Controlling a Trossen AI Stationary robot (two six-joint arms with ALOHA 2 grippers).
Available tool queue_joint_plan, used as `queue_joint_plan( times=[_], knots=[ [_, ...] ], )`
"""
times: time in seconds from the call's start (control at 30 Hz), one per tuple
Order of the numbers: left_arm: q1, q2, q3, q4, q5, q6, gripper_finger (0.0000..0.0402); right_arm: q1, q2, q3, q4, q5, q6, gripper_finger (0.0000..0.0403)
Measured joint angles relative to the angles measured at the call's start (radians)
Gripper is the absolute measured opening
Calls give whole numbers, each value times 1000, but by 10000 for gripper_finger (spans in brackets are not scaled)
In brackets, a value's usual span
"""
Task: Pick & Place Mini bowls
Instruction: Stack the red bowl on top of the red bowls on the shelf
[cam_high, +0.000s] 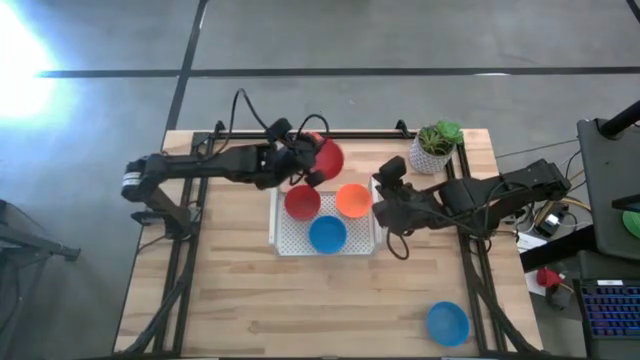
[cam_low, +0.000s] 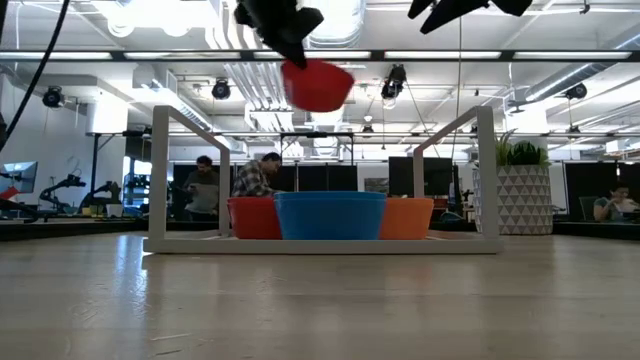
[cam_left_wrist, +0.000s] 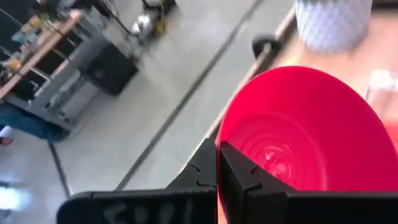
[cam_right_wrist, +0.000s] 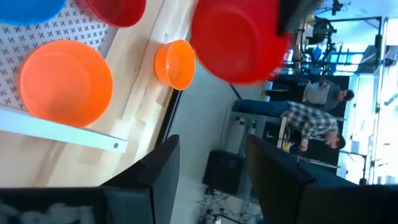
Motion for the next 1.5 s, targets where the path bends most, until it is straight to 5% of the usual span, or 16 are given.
queue_joint_plan(
  times=[0.37, 0.57, 0.77, 1.5],
  knots=[
    [65, -2, -23, -189, 404, 95, 0, 0, -34, -1, 0, -26, 175, 176],
    [96, -2, -75, -191, 527, 193, 0, 0, -96, -1, 1, -206, 282, 176],
    [132, -2, -159, -140, 544, 198, 0, 0, -157, -1, 2, -322, 363, 176],
    [140, -2, -341, 53, 608, 179, 0, 0, -174, -3, 4, -327, 362, 176]
  ],
)
